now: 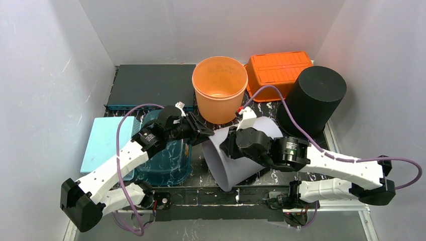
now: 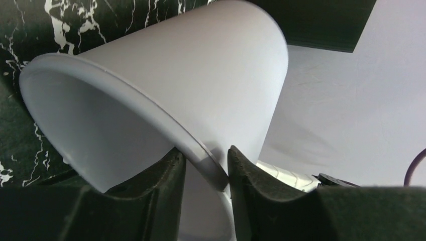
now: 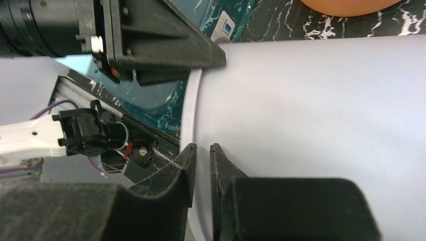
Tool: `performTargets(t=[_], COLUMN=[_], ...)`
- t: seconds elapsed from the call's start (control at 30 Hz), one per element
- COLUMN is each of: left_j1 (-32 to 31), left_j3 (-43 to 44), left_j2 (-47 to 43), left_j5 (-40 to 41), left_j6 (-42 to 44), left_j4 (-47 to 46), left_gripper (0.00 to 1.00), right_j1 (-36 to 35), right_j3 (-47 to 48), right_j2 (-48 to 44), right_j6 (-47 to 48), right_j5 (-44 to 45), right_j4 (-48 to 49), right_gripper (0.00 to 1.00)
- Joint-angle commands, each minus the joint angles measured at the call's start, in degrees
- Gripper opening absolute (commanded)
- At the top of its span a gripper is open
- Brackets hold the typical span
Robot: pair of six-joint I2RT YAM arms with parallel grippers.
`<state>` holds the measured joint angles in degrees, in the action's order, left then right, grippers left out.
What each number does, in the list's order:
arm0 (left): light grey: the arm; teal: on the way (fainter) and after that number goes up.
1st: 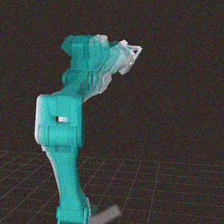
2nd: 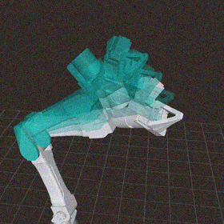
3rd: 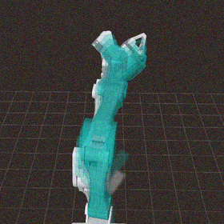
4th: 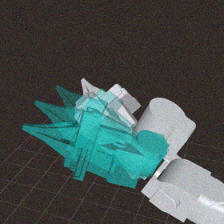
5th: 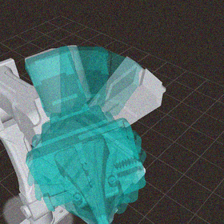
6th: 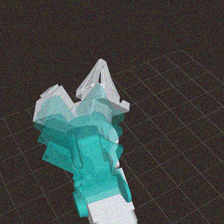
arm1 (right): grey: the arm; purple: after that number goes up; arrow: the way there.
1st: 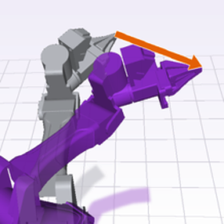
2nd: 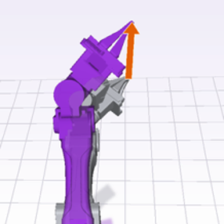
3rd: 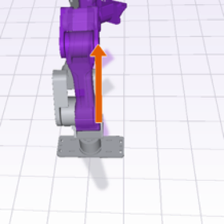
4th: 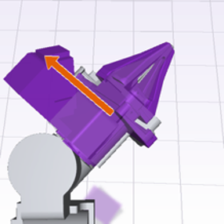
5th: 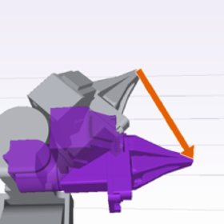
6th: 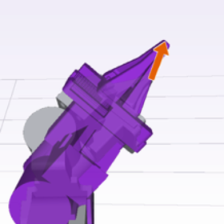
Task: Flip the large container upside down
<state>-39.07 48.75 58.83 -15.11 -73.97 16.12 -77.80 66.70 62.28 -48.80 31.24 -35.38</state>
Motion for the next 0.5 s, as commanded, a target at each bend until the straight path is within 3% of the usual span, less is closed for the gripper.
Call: performTargets(t=[0.0, 0.27, 0.47], left_j1=[0.0, 0.7, 1.3], left_j3=[3.5, 9.0, 13.5], left_j2=[1.2, 7.7, 11.4], left_j5=[4.3, 4.6, 2.5], left_j6=[4.0, 9.4, 14.4], left_j4=[1.5, 3.2, 4.6], left_gripper=[0.30, 0.26, 0.26], right_j1=[-0.2, -0.2, -0.2], right_j3=[-0.1, -0.1, -2.9], right_j2=[-4.8, -10.5, -11.3], right_j6=[1.4, -1.2, 2.1], right_j5=[1.9, 6.9, 7.3], right_j4=[-4.3, -15.0, -14.4], right_gripper=[0.26, 0.36, 0.40])
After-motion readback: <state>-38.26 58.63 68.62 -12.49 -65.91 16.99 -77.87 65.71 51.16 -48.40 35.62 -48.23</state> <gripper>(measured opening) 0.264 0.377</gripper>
